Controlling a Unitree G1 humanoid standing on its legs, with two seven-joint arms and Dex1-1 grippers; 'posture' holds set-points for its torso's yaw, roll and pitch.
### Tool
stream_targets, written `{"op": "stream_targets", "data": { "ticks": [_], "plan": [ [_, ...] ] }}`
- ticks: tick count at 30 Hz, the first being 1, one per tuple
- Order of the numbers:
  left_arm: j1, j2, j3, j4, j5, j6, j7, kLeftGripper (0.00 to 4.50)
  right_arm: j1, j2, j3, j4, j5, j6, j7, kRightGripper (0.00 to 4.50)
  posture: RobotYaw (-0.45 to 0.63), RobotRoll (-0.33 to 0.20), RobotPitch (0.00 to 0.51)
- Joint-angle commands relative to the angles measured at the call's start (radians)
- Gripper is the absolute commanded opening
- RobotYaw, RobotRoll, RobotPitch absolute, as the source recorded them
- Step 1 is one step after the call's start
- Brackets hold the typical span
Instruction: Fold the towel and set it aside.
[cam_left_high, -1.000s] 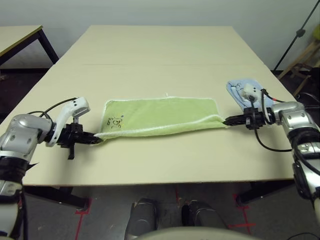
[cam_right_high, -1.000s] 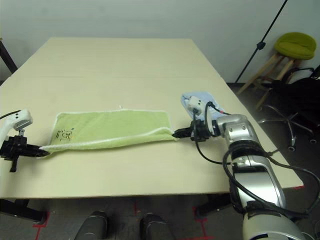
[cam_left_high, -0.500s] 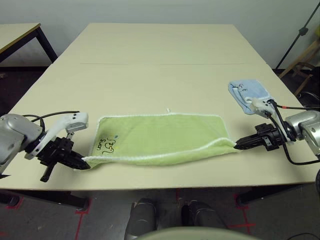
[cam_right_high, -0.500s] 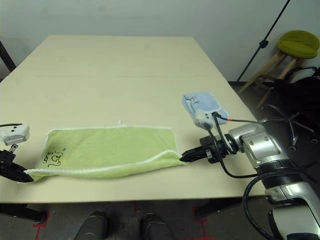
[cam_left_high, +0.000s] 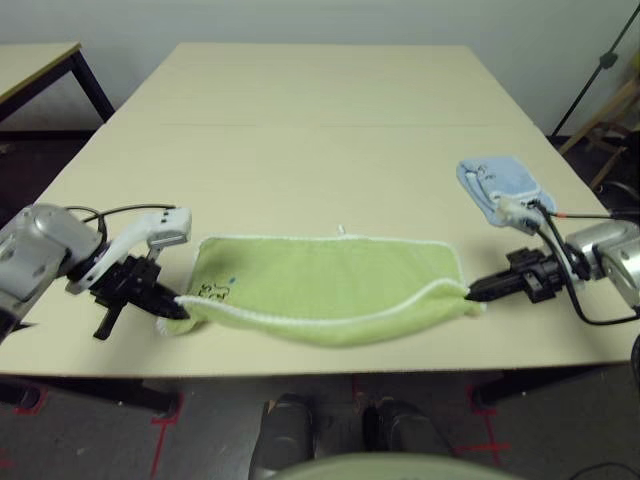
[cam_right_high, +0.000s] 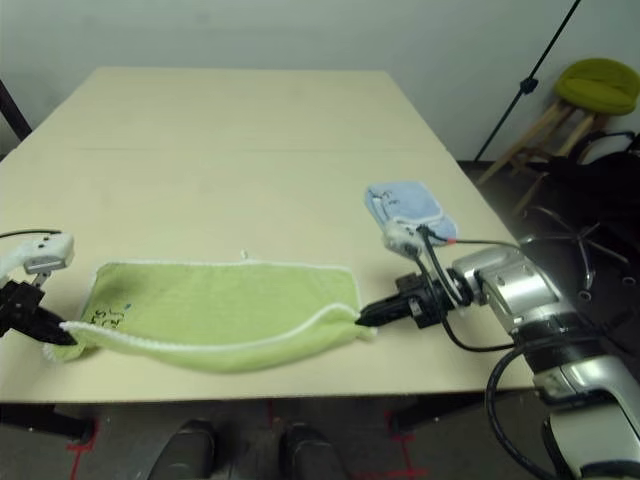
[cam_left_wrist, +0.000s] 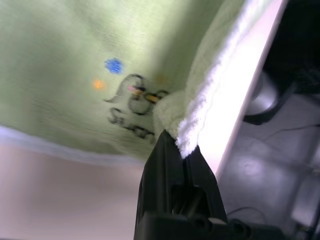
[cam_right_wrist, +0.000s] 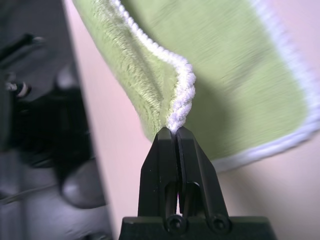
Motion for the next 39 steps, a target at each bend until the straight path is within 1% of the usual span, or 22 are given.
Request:
{"op": "stream_targets", "data": {
  "ticks": [1, 6, 9, 17, 25, 28, 31, 32, 35, 38, 39],
  "plan": [
    [-0.063, -0.041, -0.024, 0.109, 0.068, -0.065, -0.002, 0.02, -0.013, 0.015, -0.032, 0.076, -0.049, -0.049, -0.020, 0.00, 0.14, 0.000, 0.127],
    [-0.149, -0.148, -0.011, 0.272, 0.173, -0.199, 0.020, 0.02, -0.008, 0.043, -0.066, 0.129, -0.079, -0.094, -0.059, 0.00, 0.12, 0.000, 0.124],
    [-0.175, -0.183, -0.004, 0.336, 0.215, -0.244, 0.021, 0.02, -0.004, 0.060, -0.076, 0.138, -0.098, -0.114, -0.078, 0.00, 0.12, 0.000, 0.124],
    [-0.237, -0.233, 0.013, 0.474, 0.296, -0.321, 0.053, 0.02, -0.019, 0.110, -0.092, 0.163, -0.135, -0.141, -0.104, 0.00, 0.11, 0.000, 0.121],
    [-0.270, -0.262, 0.039, 0.549, 0.330, -0.402, 0.094, 0.02, -0.047, 0.141, -0.101, 0.207, -0.164, -0.170, -0.118, 0.00, 0.12, 0.000, 0.118],
    [-0.286, -0.273, 0.051, 0.580, 0.349, -0.428, 0.138, 0.70, -0.062, 0.159, -0.105, 0.240, -0.186, -0.213, -0.153, 0.00, 0.12, 0.000, 0.117],
    [-0.303, -0.283, 0.059, 0.615, 0.371, -0.454, 0.190, 1.61, -0.084, 0.173, -0.105, 0.279, -0.208, -0.243, -0.182, 0.00, 0.12, 0.000, 0.117],
    [-0.309, -0.285, 0.062, 0.628, 0.379, -0.466, 0.217, 1.98, -0.093, 0.178, -0.108, 0.294, -0.213, -0.251, -0.192, 0.00, 0.12, 0.000, 0.116],
    [-0.319, -0.282, 0.074, 0.650, 0.385, -0.467, 0.234, 2.97, -0.121, 0.193, -0.118, 0.340, -0.227, -0.285, -0.223, 0.71, 0.12, 0.000, 0.116],
    [-0.326, -0.269, 0.093, 0.653, 0.382, -0.464, 0.241, 3.93, -0.143, 0.199, -0.130, 0.368, -0.227, -0.292, -0.220, 1.74, 0.12, 0.000, 0.116],
    [-0.328, -0.265, 0.100, 0.651, 0.381, -0.464, 0.242, 4.12, -0.149, 0.199, -0.134, 0.374, -0.226, -0.291, -0.215, 1.96, 0.12, 0.000, 0.116]
  ]
}}
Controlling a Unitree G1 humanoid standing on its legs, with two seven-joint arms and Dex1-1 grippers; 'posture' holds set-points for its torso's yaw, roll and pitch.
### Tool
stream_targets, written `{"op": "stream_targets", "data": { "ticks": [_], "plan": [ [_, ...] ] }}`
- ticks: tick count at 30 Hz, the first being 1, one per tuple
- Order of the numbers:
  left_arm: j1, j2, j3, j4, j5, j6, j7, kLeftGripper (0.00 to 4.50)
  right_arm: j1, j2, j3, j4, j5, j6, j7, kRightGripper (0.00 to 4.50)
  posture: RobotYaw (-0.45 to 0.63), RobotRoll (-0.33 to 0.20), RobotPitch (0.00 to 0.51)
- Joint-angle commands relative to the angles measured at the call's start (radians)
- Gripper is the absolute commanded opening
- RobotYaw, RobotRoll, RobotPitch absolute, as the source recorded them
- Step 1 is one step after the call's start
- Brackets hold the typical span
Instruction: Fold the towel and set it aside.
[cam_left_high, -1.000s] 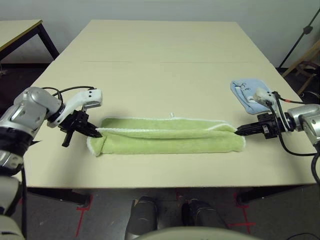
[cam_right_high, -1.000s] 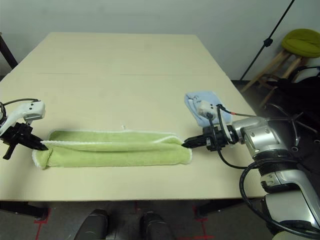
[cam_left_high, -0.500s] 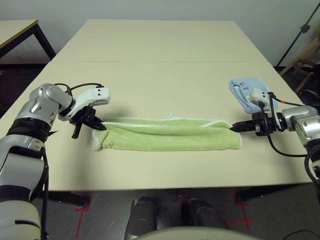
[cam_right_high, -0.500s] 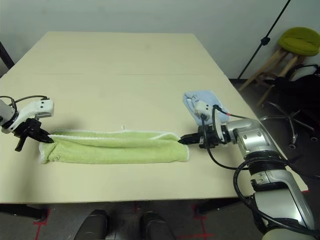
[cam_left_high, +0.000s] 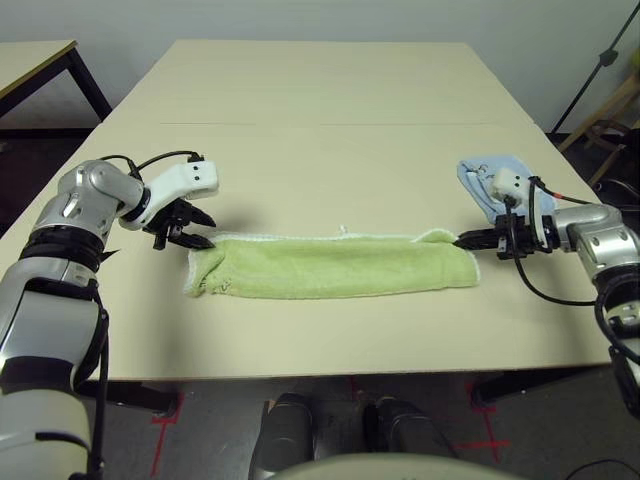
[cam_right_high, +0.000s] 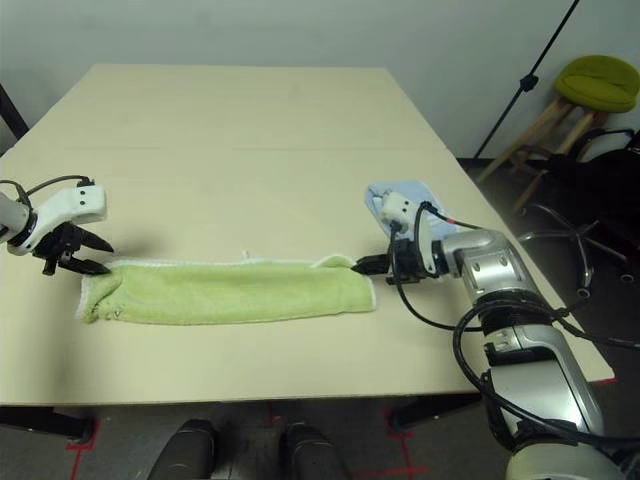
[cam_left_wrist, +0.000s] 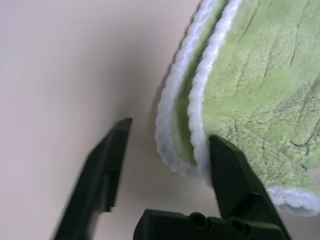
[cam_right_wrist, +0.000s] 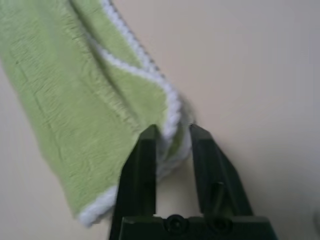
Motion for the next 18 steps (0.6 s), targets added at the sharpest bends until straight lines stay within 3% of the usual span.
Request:
{"op": "stream_targets", "data": {
  "ticks": [1, 7, 12, 18],
  "plan": [
    [-0.022, 0.019, 0.033, 0.010, 0.005, -0.003, 0.018, 4.47, -0.028, 0.006, -0.025, 0.030, -0.008, -0.009, 0.004, 2.35, 0.13, 0.000, 0.116],
    [-0.032, 0.041, 0.134, -0.032, -0.075, 0.113, -0.003, 4.50, -0.084, 0.005, -0.078, 0.034, 0.025, 0.049, 0.012, 4.46, 0.13, 0.000, 0.115],
    [0.006, 0.046, 0.271, -0.179, -0.229, 0.368, -0.044, 4.50, -0.079, -0.020, -0.147, -0.087, 0.122, 0.269, 0.046, 4.46, 0.15, 0.000, 0.117],
    [0.190, 0.071, 0.408, -0.474, -0.401, 0.639, -0.043, 4.50, 0.068, -0.122, -0.226, -0.382, 0.326, 0.721, 0.098, 4.46, 0.15, 0.000, 0.121]
  ]
}}
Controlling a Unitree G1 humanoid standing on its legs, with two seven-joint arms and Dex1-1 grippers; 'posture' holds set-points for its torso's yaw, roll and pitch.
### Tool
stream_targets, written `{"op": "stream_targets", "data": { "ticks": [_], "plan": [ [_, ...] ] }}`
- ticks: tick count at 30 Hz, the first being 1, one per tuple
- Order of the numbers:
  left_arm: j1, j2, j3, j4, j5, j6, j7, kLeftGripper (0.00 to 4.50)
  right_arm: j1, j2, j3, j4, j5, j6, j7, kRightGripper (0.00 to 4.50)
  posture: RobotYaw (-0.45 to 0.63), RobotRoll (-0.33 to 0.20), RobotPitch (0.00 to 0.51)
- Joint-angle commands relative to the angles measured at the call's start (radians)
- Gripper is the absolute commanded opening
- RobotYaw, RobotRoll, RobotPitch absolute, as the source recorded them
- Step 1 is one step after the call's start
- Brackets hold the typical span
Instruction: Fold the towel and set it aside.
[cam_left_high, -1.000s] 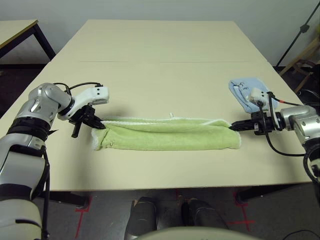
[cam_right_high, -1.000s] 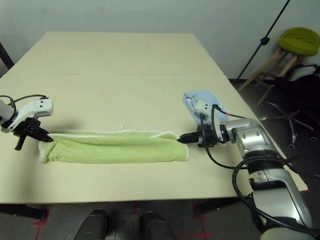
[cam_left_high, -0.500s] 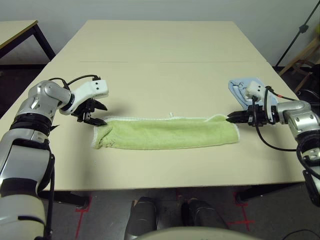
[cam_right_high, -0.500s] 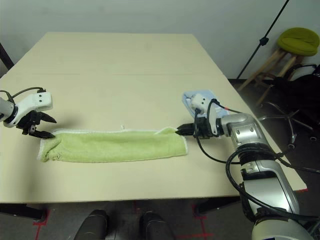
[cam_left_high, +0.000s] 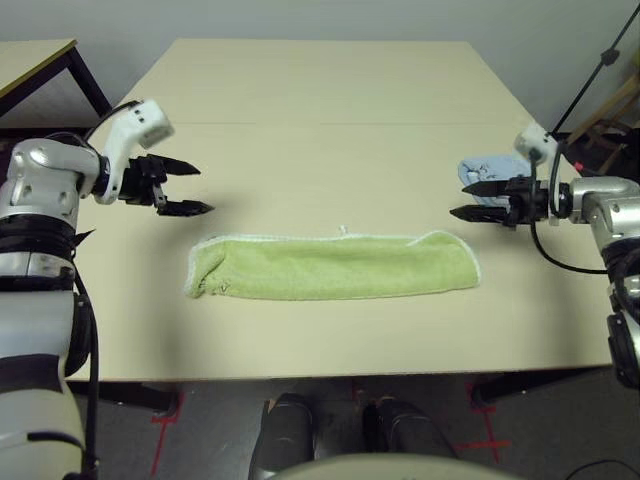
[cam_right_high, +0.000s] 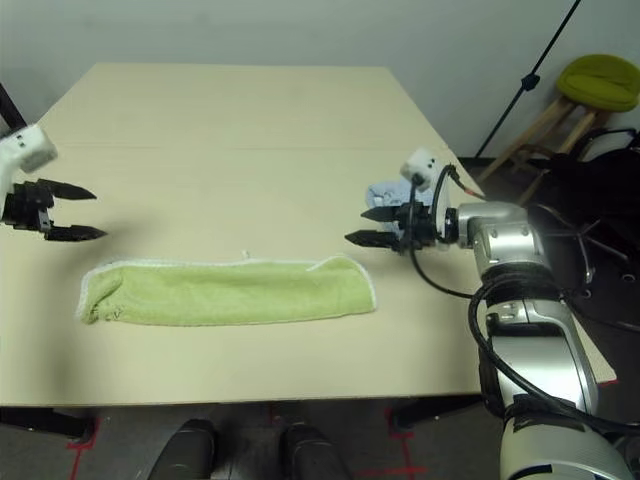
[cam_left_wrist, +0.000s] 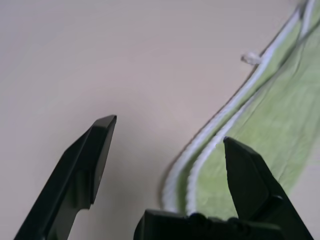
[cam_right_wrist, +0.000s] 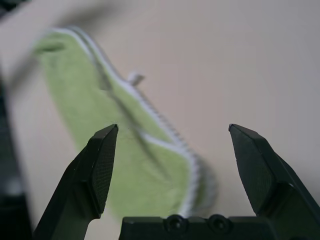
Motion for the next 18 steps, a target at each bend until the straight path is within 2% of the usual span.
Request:
{"op": "stream_targets", "data": {
  "ticks": [1, 8, 13, 18],
  "plan": [
    [0.103, 0.013, 0.067, -0.163, -0.097, 0.136, 0.006, 4.50, 0.091, -0.052, -0.065, -0.151, 0.127, 0.235, 0.006, 4.46, 0.15, 0.000, 0.121],
    [0.311, 0.002, 0.174, -0.412, -0.258, 0.306, 0.053, 4.50, 0.304, -0.088, -0.239, -0.349, 0.306, 0.654, -0.154, 4.46, 0.15, 0.000, 0.138],
    [0.388, -0.019, 0.179, -0.492, -0.305, 0.334, 0.096, 4.50, 0.400, -0.038, -0.338, -0.408, 0.349, 0.816, -0.288, 4.46, 0.13, 0.000, 0.147],
    [0.400, -0.020, 0.169, -0.506, -0.327, 0.345, 0.118, 4.50, 0.509, 0.011, -0.377, -0.494, 0.390, 0.860, -0.380, 4.46, 0.13, 0.000, 0.154]
  ]
}}
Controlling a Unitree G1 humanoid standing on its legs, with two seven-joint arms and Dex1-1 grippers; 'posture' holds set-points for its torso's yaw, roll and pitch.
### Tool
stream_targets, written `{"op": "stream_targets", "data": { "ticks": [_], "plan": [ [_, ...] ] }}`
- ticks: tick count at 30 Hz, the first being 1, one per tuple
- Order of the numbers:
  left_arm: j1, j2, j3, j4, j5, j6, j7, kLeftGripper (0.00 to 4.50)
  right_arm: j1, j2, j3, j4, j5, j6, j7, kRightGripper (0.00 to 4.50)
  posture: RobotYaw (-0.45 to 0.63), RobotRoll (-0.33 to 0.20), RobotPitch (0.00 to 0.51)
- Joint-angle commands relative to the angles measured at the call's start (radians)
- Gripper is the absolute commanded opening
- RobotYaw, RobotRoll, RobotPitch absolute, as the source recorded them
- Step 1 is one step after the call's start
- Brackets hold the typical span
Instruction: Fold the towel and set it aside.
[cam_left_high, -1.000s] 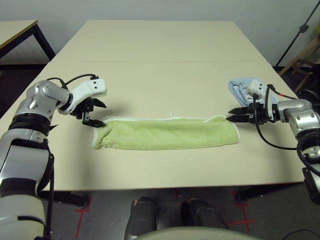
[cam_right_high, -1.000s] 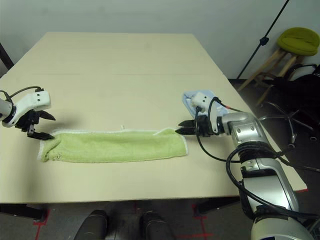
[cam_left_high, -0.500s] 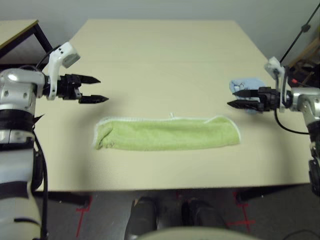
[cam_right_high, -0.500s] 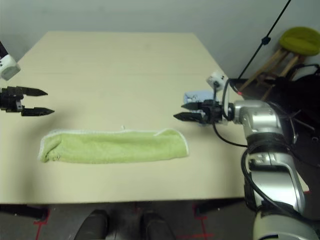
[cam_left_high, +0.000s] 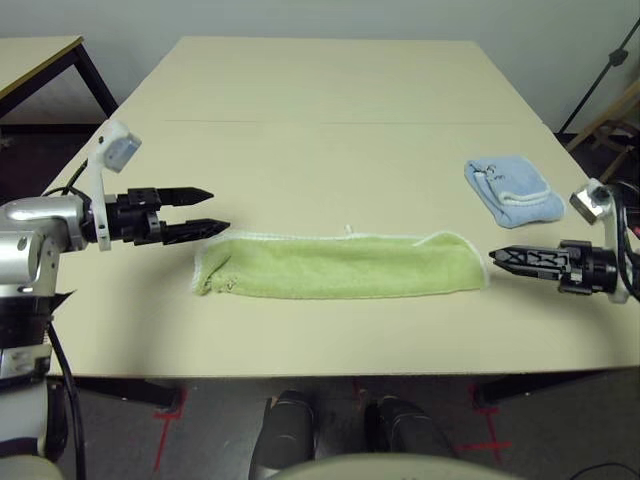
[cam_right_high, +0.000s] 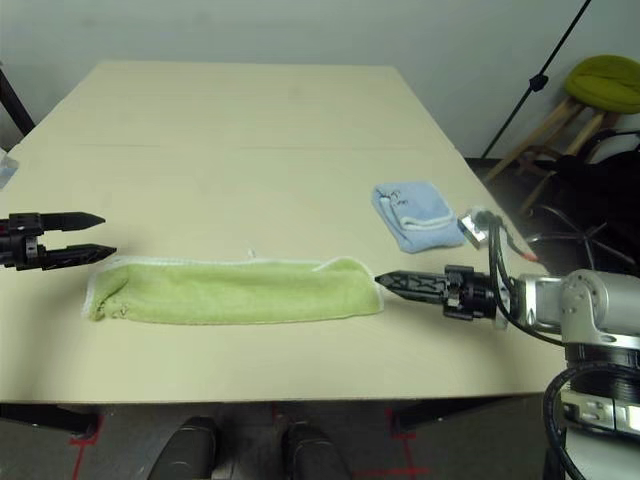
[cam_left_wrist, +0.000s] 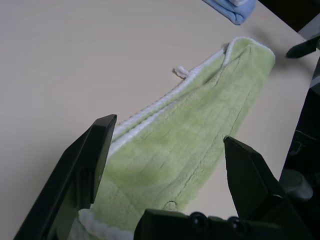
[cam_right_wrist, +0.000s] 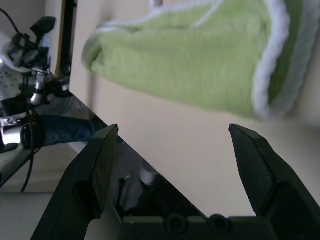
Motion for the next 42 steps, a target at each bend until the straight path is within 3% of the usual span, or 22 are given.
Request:
{"op": "stream_targets", "data": {
  "ticks": [1, 14, 23, 26, 36, 37, 42],
  "plan": [
    [0.003, 0.003, -0.012, -0.016, -0.016, 0.010, 0.011, 4.50, 0.051, 0.021, -0.021, -0.047, 0.043, 0.039, -0.076, 4.46, 0.13, 0.000, 0.154],
    [0.003, 0.000, -0.024, -0.031, -0.035, 0.009, 0.039, 4.50, 0.031, 0.340, -0.089, -0.069, -0.009, -0.058, -0.405, 4.46, 0.14, 0.000, 0.136],
    [0.009, 0.010, -0.024, -0.039, -0.045, 0.010, 0.051, 4.50, 0.032, 0.418, -0.125, -0.074, -0.008, -0.163, -0.509, 4.46, 0.15, 0.000, 0.131],
    [0.008, 0.011, -0.030, -0.037, -0.044, 0.006, 0.051, 4.50, 0.033, 0.465, -0.174, -0.082, 0.004, -0.170, -0.567, 3.82, 0.14, 0.000, 0.131],
    [-0.010, 0.015, -0.049, -0.022, -0.040, 0.000, 0.045, 4.50, 0.067, 0.508, -0.231, -0.115, 0.053, -0.210, -0.639, 0.20, 0.13, 0.000, 0.126],
    [-0.010, 0.016, -0.051, -0.021, -0.040, 0.000, 0.042, 4.50, 0.072, 0.500, -0.235, -0.115, 0.059, -0.220, -0.634, 0.03, 0.13, 0.000, 0.126],
    [-0.004, 0.017, -0.053, -0.022, -0.041, 0.004, 0.039, 4.50, 0.093, 0.445, -0.257, -0.102, 0.075, -0.262, -0.619, 0.03, 0.12, 0.000, 0.129]
  ]
}}
